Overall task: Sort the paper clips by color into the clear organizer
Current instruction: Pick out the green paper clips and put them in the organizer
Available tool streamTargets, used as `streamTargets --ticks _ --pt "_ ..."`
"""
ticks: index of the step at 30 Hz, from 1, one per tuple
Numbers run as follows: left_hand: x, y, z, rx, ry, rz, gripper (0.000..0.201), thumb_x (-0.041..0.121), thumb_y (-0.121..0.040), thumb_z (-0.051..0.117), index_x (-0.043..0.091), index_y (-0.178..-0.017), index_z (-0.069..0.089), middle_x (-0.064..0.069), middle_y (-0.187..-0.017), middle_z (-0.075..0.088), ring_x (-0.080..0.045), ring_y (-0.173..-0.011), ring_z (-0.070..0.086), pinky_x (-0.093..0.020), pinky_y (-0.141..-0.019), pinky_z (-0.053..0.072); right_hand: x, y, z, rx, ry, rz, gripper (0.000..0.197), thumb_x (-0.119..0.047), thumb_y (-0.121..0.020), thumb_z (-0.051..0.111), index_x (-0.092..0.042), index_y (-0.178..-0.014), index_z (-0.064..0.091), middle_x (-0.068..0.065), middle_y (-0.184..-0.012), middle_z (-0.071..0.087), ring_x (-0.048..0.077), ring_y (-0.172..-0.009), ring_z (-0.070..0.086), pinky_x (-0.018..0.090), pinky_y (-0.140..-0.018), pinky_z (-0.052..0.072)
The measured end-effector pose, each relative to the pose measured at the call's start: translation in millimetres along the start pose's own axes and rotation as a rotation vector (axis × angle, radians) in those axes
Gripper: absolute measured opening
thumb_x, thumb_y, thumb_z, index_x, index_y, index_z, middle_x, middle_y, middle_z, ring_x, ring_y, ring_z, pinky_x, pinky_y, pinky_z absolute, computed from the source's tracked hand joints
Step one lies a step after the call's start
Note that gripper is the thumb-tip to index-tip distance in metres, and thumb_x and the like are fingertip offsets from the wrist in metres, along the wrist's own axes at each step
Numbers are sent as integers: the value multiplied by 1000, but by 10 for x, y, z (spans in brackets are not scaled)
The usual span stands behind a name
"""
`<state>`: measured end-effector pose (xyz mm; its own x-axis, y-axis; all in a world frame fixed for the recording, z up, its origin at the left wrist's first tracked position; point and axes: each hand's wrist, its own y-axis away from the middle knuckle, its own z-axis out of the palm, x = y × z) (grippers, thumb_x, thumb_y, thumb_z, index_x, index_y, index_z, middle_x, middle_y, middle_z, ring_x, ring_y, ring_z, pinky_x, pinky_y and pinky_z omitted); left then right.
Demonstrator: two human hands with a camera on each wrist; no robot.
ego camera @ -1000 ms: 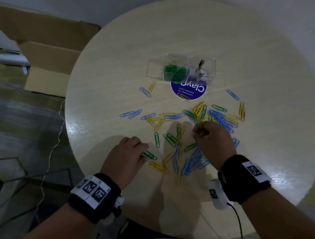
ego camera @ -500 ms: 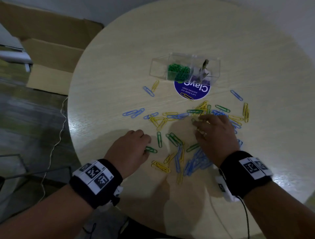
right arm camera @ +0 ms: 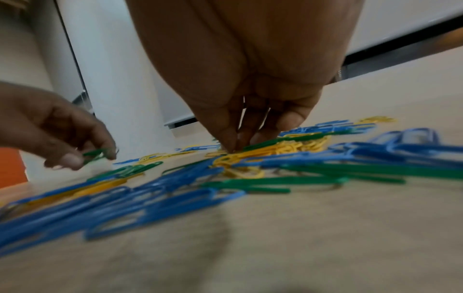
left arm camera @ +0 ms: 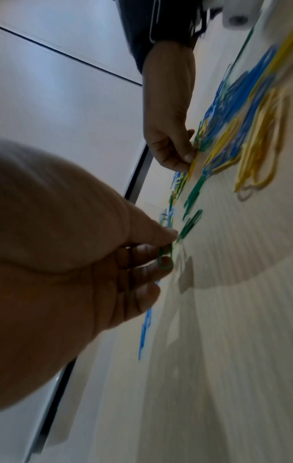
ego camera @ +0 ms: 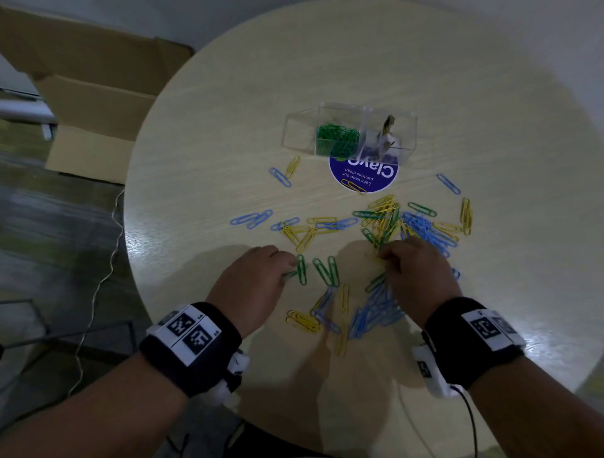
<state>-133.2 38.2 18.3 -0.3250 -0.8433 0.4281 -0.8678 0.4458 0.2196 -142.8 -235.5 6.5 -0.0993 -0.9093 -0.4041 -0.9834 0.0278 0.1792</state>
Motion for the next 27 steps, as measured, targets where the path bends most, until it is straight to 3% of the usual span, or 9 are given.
streamTargets --ticks 2,4,7,9,12,15,22,25,27 --pt "8 -100 -33 66 -15 82 25 18 -83 60 25 -106 68 1 -91 62 -27 -87 58 -38 -75 51 -40 -18 -39 48 8 -5 15 -10 -78 63 -15 -89 71 13 -85 63 38 -83 59 40 -77 49" --pt "13 -174 -61 49 -80 172 25 23 -84 56 27 -105 70 4 -88 62 -24 -84 57 -35 -71 50 -182 -29 -46 40 -31 -14 9 -18 -78 63 -17 -85 69 11 -83 64 35 -83 60 37 -76 47" --pt "-23 -214 -60 -41 -224 256 26 28 -85 45 26 -94 70 4 -84 60 -25 -82 56 -35 -62 48 -480 -19 43 -153 -18 -20 24 -42 -78 65 -21 -88 66 5 -91 64 27 -90 58 34 -78 46" --pt "-83 -190 -61 -77 -245 244 24 29 -83 46 24 -90 68 3 -82 58 -26 -79 56 -36 -61 48 -620 -24 122 -238 52 -38 33 -48 -76 66 -21 -95 62 5 -97 61 28 -96 56 37 -81 48" --pt "-185 -139 -74 -109 -199 156 11 28 -83 60 22 -89 67 1 -86 58 -28 -82 57 -39 -69 50 -712 -57 181 -265 67 -41 30 -40 -78 64 -18 -97 61 7 -100 58 30 -97 55 38 -83 48" --pt "-214 -94 -83 -122 -176 95 12 25 -80 68 21 -90 62 -1 -92 56 -28 -87 56 -43 -75 50 -755 -66 213 -273 60 -73 20 -28 -80 59 -15 -95 62 11 -99 59 34 -94 57 39 -80 48" --pt "-128 37 -49 -45 -231 67 17 19 -77 72 20 -87 58 -1 -81 59 -26 -74 60 -36 -55 49 -784 -94 213 -337 99 -119 25 -16 -83 52 -12 -108 54 13 -108 59 34 -103 55 38 -81 44" --pt "-163 26 -31 -45 -174 36 21 24 -77 73 25 -93 59 1 -83 59 -26 -74 62 -35 -56 50 -709 -85 188 -348 163 -197 21 -15 -82 53 -10 -102 58 15 -104 58 36 -100 53 39 -77 43" --pt "-168 18 -32 -51 -154 24 19 24 -79 70 26 -94 60 2 -85 59 -27 -77 63 -36 -60 52 -676 -35 157 -326 195 -251 16 -10 -75 60 -10 -90 58 17 -90 58 37 -86 56 40 -68 46"
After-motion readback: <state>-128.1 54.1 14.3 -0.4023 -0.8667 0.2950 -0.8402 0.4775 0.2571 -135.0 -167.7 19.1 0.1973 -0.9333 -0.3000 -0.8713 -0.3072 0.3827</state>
